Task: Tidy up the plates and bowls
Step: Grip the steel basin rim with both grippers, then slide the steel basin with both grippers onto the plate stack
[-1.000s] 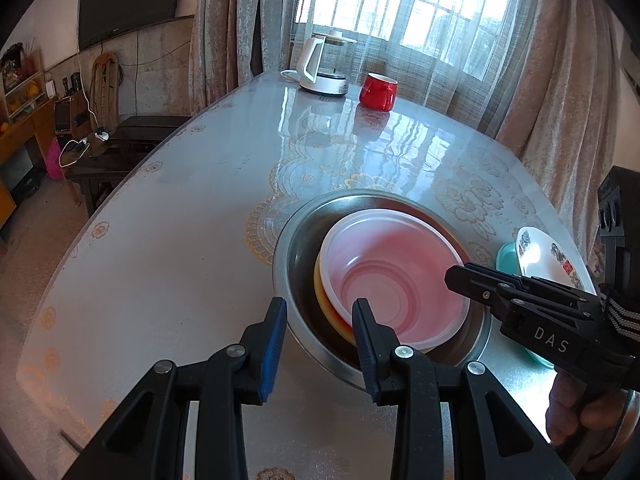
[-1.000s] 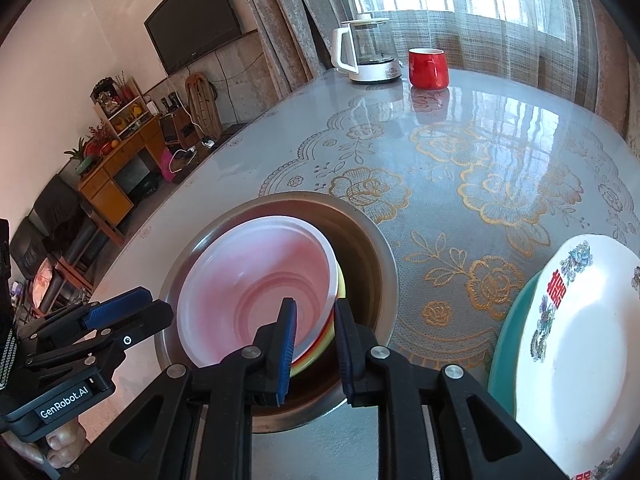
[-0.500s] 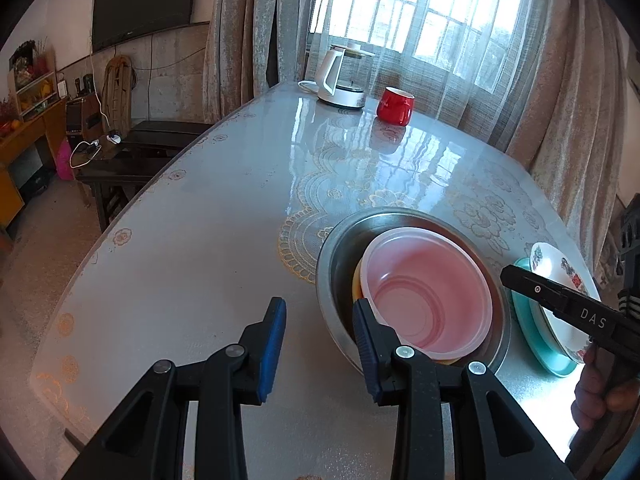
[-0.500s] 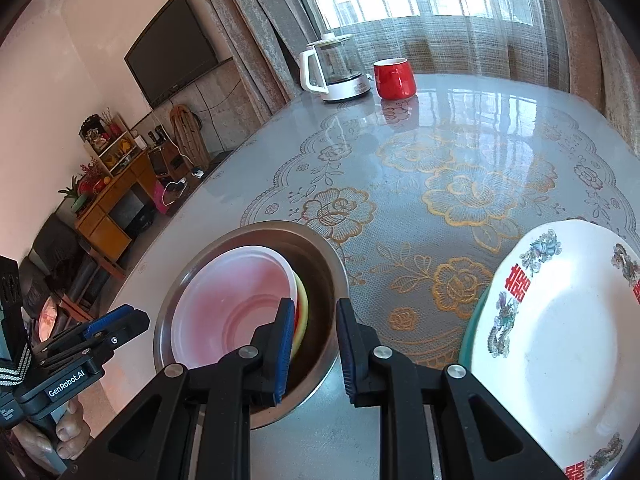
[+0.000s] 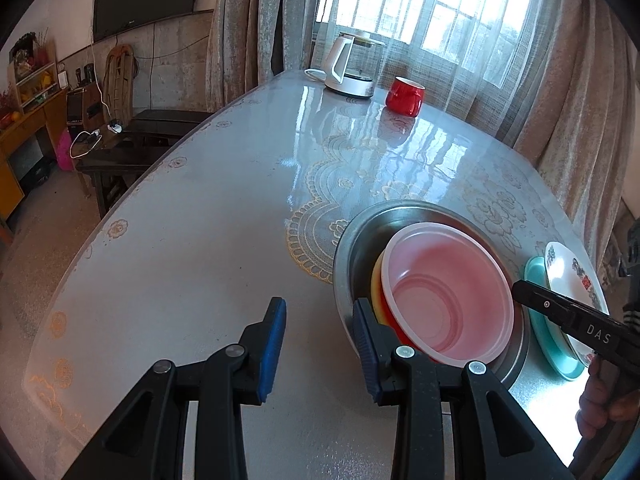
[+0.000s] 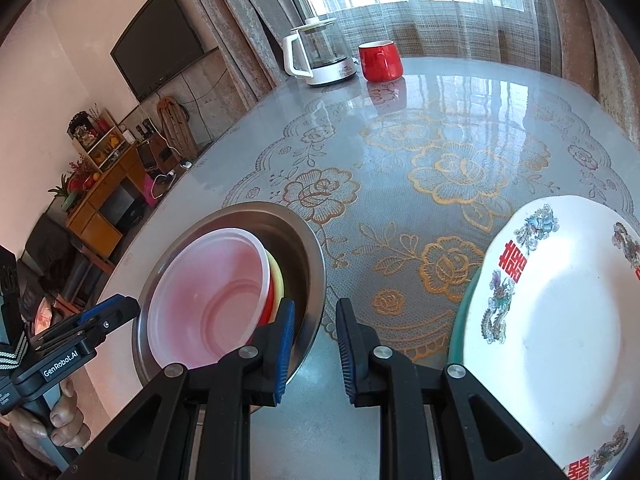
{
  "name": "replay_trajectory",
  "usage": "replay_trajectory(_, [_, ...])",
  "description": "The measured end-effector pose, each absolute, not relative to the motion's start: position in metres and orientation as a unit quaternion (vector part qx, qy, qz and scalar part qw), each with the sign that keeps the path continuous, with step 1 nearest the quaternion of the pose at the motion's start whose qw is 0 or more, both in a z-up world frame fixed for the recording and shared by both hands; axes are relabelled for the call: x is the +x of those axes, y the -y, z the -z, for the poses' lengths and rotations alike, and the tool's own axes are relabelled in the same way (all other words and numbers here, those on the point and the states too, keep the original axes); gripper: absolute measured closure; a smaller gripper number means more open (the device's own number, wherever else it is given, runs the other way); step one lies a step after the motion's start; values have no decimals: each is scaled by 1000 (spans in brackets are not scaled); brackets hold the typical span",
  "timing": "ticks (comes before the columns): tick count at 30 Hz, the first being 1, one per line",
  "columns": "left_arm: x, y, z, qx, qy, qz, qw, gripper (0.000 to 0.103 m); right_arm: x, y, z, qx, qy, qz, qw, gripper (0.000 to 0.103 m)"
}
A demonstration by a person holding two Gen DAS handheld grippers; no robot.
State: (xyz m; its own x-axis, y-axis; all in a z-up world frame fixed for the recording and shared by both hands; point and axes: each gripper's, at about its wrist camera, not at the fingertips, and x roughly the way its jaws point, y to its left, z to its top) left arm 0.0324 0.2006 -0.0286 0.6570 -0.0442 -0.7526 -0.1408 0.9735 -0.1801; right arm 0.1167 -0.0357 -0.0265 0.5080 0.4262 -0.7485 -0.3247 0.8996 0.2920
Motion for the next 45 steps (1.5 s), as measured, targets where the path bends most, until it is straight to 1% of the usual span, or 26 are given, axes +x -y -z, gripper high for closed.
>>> replay_trajectory(11, [50,-196,40,-98,-429,4,898,69,119,24,35,33,-458,-220,860,82])
replay_trajectory(14, [49,-194,41,-98,-426,17,899,74,119,20,37,27,-461,-224,859,83])
replay_trajectory(17, [48,-194,41,-94,-421,25,902,77,120,19,38,23,-459,-223,860,83])
replay_trajectory(21, [47,-193,40,-94,-413,38,905,85,122,17,39,18,-463,-225,857,83])
replay_trajectory(34, [37,-195,37,-93,-394,49,913,84,122,18,40,25,-469,-227,853,84])
replay_trajectory(45, [30,-187,24,-91,-376,55,920,84,114,29,31,32,-453,-229,861,84])
